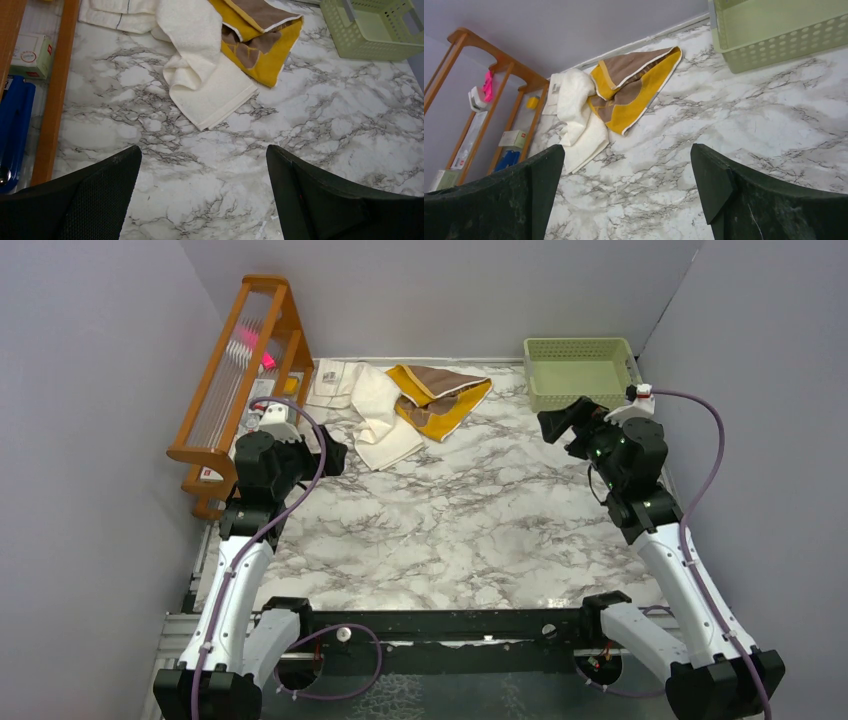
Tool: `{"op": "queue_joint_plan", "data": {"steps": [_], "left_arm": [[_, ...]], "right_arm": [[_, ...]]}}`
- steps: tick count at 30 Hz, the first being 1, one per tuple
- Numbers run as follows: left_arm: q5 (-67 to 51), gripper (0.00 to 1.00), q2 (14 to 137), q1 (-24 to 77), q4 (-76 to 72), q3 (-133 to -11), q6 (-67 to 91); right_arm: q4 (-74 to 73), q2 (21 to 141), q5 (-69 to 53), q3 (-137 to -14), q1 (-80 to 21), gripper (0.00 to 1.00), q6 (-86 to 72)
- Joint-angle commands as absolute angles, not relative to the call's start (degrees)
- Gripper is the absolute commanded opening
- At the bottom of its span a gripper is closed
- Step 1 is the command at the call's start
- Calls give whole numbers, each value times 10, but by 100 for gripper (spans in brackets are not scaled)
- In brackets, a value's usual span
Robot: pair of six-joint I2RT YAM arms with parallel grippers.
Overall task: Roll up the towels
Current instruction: Pick up the towel at the corner of the board.
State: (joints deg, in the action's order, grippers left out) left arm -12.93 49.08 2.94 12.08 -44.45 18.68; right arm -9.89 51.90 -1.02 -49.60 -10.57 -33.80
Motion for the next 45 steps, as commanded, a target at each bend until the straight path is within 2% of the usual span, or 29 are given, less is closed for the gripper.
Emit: {"op": "queue_joint_plan", "data": {"steps": [1, 10, 14, 21, 26, 35, 40, 45], "left_arm": [[-114, 99, 476, 25, 105, -456, 194], [-122, 99, 468, 25, 100, -444, 210], [-134, 99, 472, 25, 100, -442, 214], [-199, 99, 516, 27, 44, -473, 272], [-201, 99, 599, 60, -46, -476, 349], [-15, 99, 793, 181, -73, -564, 314], [-2, 99, 915, 209, -87, -654, 304], [-1, 98, 1055, 228, -79, -783, 294]], "right_arm": [[-87, 486, -14, -486, -109, 100, -311], [-69, 449, -13, -459, -108, 100, -300], [-69, 434, 31, -449, -109, 100, -321], [-120, 459, 61, -471, -109, 100, -345], [-130, 483, 56, -487, -109, 100, -365], [-153, 477, 42, -495, -109, 100, -371], [-185, 499, 48, -495, -109, 100, -407], [-141, 510, -58, -466, -109, 100, -377]]}}
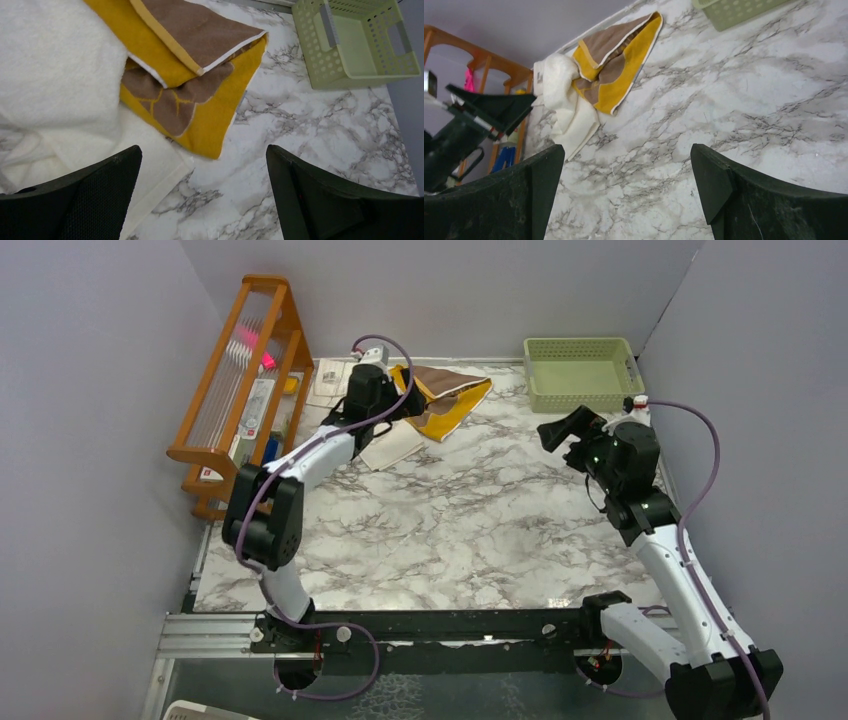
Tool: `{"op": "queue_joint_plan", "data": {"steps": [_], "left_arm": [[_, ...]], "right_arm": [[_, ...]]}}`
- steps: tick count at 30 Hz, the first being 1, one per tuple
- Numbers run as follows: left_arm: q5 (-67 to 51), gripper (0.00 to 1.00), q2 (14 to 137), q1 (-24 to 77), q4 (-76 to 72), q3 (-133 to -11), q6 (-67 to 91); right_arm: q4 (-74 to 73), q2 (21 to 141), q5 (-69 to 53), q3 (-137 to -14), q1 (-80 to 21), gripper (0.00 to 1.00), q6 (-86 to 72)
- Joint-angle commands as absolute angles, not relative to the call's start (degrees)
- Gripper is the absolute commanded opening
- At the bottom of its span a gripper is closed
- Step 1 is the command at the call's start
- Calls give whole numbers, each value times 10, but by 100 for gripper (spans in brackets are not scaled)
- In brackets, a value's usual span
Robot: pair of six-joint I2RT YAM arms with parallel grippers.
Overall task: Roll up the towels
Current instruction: Pick up the towel at the corner of the board.
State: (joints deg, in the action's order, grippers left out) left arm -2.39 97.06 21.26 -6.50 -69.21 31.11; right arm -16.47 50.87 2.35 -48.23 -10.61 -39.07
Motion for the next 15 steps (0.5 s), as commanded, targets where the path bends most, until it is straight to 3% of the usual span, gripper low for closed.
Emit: {"op": "queue_joint_plan", "data": {"steps": [1, 5, 9, 15], "left_arm": [[-1, 98, 1085, 230, -72, -814, 291], [-8, 97, 1199, 237, -25, -949, 281], [-14, 96, 1281, 241, 0, -1036, 284], [-19, 96, 1375, 246, 25, -1131, 295]], "right_arm": [[-119, 506, -78, -457, -109, 100, -355], [-104, 475, -73, -440, -109, 100, -323], [-103, 416, 14, -421, -109, 100, -336], [-144, 436, 37, -452, -109, 100, -319]]}}
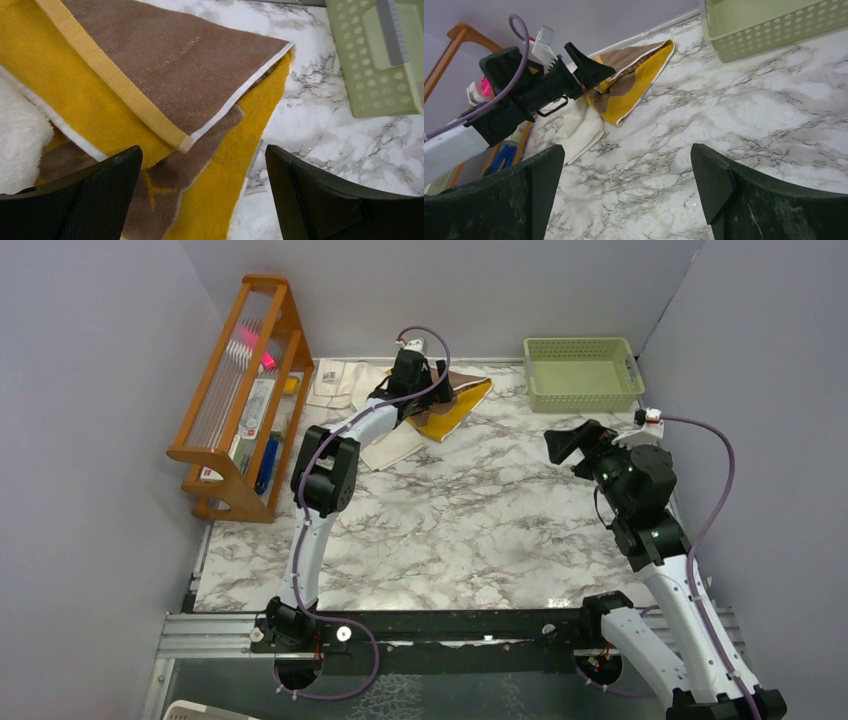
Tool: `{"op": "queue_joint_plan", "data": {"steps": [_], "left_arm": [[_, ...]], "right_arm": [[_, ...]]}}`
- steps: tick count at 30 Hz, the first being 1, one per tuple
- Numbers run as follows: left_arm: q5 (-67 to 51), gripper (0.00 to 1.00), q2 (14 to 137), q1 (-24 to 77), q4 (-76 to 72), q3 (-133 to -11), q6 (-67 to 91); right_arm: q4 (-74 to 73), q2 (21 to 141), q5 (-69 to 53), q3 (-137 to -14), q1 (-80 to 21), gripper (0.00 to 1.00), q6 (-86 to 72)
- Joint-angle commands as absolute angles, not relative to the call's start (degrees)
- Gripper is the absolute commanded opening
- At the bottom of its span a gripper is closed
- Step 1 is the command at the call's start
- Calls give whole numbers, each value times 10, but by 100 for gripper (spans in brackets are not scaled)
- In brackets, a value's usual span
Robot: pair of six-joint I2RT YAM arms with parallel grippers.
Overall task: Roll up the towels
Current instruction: Pick up the towel at the corner of the board.
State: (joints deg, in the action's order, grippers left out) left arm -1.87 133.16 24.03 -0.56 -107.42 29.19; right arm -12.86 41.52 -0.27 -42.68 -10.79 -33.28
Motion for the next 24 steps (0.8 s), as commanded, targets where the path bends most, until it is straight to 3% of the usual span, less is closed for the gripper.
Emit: {"op": "queue_joint_plan", "data": {"steps": [1, 3, 4, 14, 24], "left_arm": [[-20, 96, 1386, 247, 25, -1142, 296], [-20, 95, 1408, 248, 26, -1163, 297], [-21, 89, 1418, 248, 25, -1175, 298], [-36, 3, 1467, 247, 5, -1235, 295], [-28, 0, 1388, 247, -24, -1183, 263]], "right_arm": [[-148, 441, 38, -455, -109, 100, -319], [-147, 444, 34, -455, -109, 100, -317], [-141, 442, 31, -452, -109, 100, -316], [-74, 436, -72, -425, -109, 100, -267], [-85, 501, -190, -459, -109, 100, -144]]}}
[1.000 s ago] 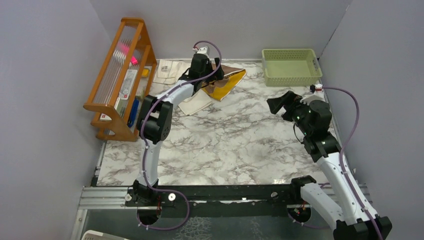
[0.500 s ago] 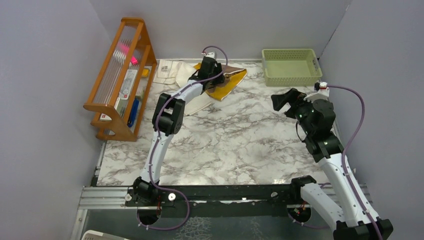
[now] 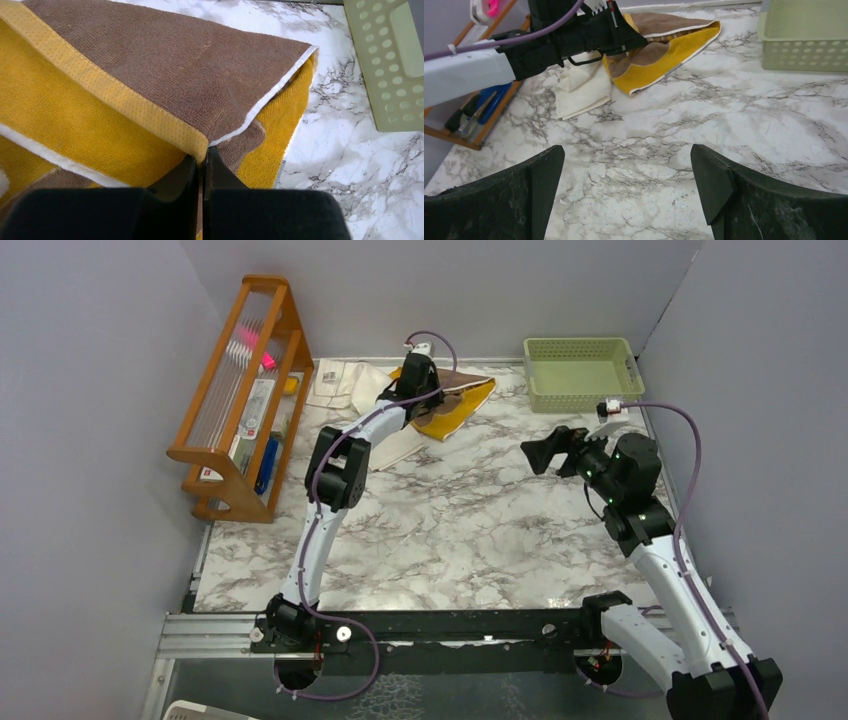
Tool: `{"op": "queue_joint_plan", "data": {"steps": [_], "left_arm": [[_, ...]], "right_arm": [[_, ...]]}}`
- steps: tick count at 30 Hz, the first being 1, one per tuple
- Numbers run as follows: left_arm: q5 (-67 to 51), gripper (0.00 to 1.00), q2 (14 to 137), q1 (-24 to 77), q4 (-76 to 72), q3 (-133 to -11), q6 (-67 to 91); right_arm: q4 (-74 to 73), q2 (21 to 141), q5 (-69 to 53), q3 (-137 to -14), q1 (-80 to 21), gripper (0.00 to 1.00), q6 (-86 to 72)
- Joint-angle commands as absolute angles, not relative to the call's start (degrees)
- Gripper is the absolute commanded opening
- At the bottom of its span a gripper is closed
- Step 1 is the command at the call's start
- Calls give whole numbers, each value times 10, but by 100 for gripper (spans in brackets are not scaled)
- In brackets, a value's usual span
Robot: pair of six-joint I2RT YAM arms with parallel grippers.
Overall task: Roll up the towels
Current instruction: Pick up the towel at the corner of the board.
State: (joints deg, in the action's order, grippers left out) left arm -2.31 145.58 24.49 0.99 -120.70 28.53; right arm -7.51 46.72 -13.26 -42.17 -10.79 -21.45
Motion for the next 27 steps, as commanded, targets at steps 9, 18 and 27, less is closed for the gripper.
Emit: {"op": "queue_joint_plan", "data": {"steps": [9, 18, 27], "left_arm": [[-19, 0, 1291, 245, -41, -1121, 232], [-16, 30, 1222, 246, -45, -1016, 248], [-2, 62, 1201, 235, -118, -889, 294]], "right_arm": [[-170, 577, -193, -540, -108, 100, -101], [-185, 581, -184, -536, -109, 100, -97], [-151, 555, -231, -513, -109, 100, -83]]}}
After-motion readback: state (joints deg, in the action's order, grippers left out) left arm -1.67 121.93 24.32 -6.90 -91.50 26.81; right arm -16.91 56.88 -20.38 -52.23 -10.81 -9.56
